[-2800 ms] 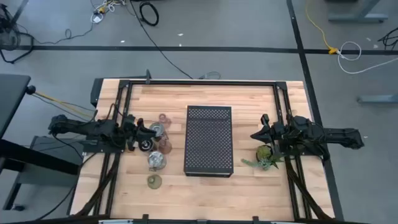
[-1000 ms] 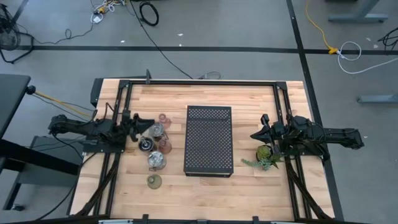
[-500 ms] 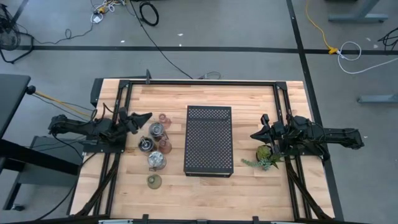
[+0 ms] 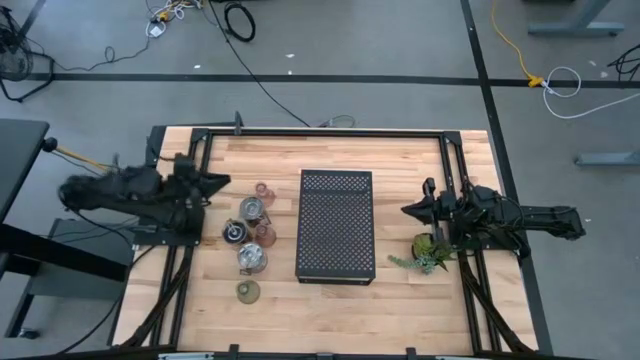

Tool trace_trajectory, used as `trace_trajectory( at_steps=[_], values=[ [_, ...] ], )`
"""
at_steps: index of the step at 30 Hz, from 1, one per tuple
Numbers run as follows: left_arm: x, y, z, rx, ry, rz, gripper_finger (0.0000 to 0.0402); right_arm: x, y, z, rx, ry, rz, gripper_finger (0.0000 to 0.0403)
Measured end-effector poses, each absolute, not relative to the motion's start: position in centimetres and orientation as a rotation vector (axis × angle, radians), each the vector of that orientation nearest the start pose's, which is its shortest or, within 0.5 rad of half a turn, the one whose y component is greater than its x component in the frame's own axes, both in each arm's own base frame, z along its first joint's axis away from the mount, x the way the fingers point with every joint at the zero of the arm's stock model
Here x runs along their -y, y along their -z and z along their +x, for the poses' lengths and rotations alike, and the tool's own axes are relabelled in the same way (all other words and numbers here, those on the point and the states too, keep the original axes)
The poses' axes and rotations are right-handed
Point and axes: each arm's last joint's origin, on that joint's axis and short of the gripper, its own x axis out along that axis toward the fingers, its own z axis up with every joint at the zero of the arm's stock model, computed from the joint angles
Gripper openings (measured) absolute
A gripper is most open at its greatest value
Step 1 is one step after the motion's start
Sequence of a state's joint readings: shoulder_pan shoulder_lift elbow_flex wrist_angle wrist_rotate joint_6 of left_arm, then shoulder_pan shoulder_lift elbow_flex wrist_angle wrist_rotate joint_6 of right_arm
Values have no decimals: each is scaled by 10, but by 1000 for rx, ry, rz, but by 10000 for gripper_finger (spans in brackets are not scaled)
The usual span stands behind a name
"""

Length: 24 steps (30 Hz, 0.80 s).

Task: Pick & Place candle stick holders
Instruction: Put the top silver scented candle on the shelf

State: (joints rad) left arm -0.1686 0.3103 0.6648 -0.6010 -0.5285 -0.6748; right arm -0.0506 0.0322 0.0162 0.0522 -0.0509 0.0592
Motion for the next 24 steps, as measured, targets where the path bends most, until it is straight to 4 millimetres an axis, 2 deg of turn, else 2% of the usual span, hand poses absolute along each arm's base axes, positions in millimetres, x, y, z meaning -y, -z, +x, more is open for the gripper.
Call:
trace_trajectory(
  at_steps=[2, 4, 6, 9, 14, 19, 24],
  values=[
    [-3, -321, 71, -345, -535, -535, 73, 5, -172, 99, 42, 54, 58, 6],
    [-2, -338, 83, -519, -612, -490, 76, 7, -173, 98, 53, 113, 59, 6],
    [-1, -348, 100, -660, -661, -447, 85, 8, -173, 98, 59, 160, 61, 6],
    [0, -353, 136, -779, -697, -407, 109, 9, -174, 98, 63, 206, 62, 6],
    [-8, -329, 185, -991, -767, -370, 171, 10, -175, 98, 73, 214, 63, 6],
    [-23, -300, 209, -1222, -849, -380, 230, 10, -177, 98, 103, 213, 68, 6],
    [-37, -281, 224, -1333, -870, -451, 241, 10, -182, 97, 155, 212, 71, 6]
  ],
)
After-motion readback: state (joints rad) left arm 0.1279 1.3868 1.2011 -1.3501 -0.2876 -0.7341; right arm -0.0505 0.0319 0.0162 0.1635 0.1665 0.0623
